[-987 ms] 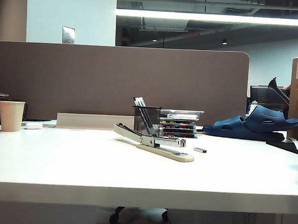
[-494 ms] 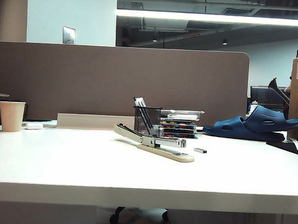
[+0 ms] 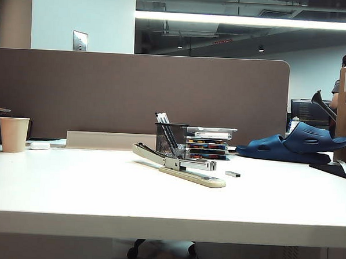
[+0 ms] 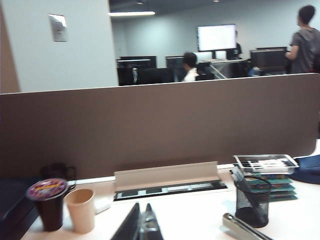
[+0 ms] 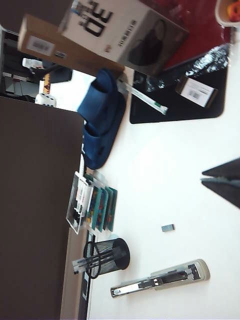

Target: Pick up a set of staples and put them into the open stapler.

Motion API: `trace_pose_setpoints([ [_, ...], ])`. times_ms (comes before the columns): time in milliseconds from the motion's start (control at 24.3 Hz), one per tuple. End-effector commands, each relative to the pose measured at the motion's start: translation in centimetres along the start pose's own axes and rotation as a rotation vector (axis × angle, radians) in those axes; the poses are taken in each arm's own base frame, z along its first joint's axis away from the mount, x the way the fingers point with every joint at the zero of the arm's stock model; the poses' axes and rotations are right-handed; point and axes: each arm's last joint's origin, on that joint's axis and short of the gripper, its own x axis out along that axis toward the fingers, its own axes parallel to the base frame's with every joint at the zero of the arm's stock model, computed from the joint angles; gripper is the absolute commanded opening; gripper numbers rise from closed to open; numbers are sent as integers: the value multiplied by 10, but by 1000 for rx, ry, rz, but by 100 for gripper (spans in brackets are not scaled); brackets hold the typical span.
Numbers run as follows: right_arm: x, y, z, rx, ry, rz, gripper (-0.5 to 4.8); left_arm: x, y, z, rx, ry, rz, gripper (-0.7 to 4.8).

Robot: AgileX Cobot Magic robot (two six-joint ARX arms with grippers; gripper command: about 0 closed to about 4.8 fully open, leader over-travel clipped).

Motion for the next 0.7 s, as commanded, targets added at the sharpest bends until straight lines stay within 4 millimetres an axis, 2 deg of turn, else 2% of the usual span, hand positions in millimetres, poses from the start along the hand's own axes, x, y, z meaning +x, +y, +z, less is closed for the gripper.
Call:
trace_pose_setpoints([
  [41,-6,1,-16,33,-76,-7,-9,-14,-1,-5,-6,-5,12,-5],
  [288,-4,2,-34,31,-105,-7,-9,-33,-4,-25,-7,3,12,-5],
  [576,9,3,-55,68,-130,-5,-9,-32,-5,-37,-4,60,8,-5],
  [699,22,3,-68,84,-165,-4,-9,-29,-5,-46,-4,65,7,-5],
])
